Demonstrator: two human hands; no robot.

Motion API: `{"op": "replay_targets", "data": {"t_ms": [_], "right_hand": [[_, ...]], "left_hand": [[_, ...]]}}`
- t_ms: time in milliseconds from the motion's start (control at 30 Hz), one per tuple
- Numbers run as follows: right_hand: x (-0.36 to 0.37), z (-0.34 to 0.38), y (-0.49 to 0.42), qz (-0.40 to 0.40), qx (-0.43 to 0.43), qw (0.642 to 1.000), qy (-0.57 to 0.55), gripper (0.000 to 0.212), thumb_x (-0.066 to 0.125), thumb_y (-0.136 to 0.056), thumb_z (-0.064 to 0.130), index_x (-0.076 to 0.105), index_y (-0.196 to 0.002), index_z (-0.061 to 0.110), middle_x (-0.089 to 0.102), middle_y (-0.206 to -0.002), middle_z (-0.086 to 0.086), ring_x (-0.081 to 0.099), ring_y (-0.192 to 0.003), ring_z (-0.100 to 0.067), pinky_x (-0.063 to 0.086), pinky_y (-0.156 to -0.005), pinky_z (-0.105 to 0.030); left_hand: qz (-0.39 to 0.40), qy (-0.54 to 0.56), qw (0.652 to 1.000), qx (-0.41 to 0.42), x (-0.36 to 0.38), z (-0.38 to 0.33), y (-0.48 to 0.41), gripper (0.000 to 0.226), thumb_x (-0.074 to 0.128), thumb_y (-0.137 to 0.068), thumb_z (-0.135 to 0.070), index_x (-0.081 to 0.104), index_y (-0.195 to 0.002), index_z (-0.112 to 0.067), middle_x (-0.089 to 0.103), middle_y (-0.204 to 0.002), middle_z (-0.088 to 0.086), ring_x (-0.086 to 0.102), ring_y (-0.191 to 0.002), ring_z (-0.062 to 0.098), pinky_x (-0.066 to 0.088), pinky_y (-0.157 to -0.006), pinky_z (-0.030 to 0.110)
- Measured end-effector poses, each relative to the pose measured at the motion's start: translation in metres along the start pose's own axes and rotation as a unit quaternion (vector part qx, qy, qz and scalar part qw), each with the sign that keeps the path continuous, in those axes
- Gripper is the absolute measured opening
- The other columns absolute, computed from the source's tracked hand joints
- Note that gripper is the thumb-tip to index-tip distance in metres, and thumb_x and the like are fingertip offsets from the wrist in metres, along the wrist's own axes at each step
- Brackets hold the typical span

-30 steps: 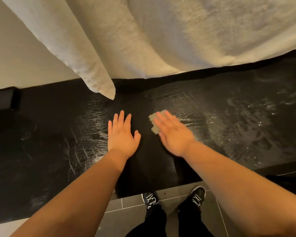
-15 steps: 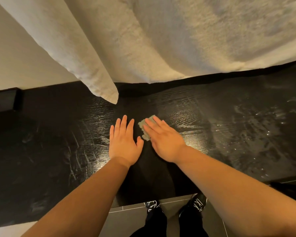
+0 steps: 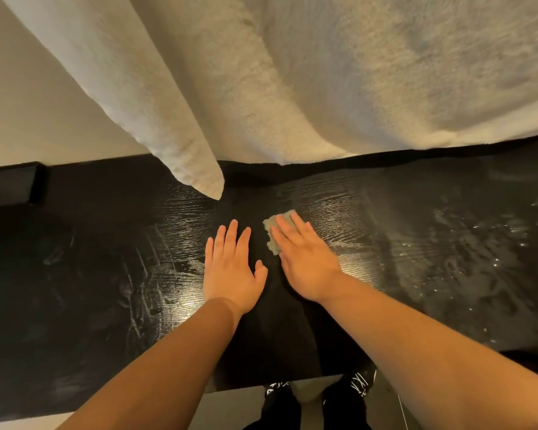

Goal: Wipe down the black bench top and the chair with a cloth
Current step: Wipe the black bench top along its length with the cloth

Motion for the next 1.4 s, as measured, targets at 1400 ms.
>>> {"op": "replay_targets", "data": {"t_ms": [1400], "right_hand": [[-0.048,-0.103,-0.052,-0.03,0.121,0.992,0.003,0.065,0.039,-0.104,0.024,0.018,-0.165,0.018,0.023,-0.169,-0.01,0.013,-0.157,-0.038,0.017,-0.127,-0.057]], "left_hand": [[0.006,0.003,1.0,-0.013,0.0,0.0,-0.001,0.075,0.038,-0.095,-0.053,0.032,-0.164,-0.025,0.015,-0.176,0.003,0.008,-0.163,0.027,0.009,-0.133,0.05]]}}
Point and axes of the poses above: each hand's wrist, its own y-axis away from the middle knuckle, its own x-axis out of the palm, z = x × y, the point moved 2 cm from there along -y, towards the middle knuckle
